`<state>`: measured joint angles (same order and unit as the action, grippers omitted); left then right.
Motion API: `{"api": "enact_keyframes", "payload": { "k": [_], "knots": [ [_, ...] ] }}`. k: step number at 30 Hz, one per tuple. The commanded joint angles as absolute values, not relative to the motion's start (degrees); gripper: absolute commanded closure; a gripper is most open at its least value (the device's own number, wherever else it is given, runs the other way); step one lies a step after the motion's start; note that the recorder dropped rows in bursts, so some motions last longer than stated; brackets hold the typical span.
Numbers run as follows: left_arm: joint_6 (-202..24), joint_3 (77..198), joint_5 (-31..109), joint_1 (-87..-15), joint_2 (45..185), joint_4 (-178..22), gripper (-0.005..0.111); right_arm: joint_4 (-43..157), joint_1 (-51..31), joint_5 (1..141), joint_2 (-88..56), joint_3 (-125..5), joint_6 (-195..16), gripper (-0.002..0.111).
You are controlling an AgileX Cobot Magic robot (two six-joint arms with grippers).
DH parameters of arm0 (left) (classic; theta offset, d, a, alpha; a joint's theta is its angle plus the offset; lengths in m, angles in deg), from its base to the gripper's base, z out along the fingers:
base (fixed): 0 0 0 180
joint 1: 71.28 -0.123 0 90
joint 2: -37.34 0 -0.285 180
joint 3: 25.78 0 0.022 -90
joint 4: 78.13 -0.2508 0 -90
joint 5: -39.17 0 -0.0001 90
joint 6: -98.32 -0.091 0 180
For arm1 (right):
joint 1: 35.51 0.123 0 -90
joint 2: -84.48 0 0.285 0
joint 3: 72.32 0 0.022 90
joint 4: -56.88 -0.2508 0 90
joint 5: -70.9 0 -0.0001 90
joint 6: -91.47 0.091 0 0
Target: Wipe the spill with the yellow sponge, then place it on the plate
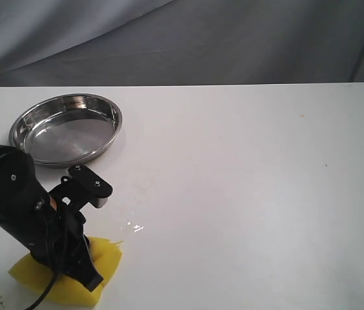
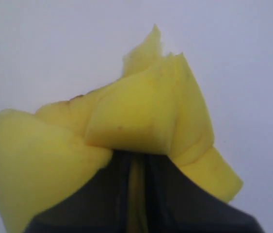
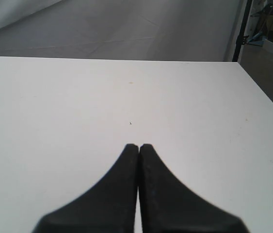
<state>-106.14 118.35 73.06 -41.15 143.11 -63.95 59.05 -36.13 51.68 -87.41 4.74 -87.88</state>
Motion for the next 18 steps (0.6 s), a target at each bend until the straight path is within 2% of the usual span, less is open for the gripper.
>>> {"api": "enact_keyframes", "payload": {
  "k": [1,18],
  "knots": [
    [-107.3,116.5,76.0,-36.9,143.9,-61.9,0.107,58.9,-36.0,51.8,-87.7,4.9,-88.1,0.108],
    [-107.2,116.7,61.9,-35.3,143.8,-64.1,0.107,58.9,-36.0,51.8,-87.7,4.9,-88.1,0.108]
  ]
}}
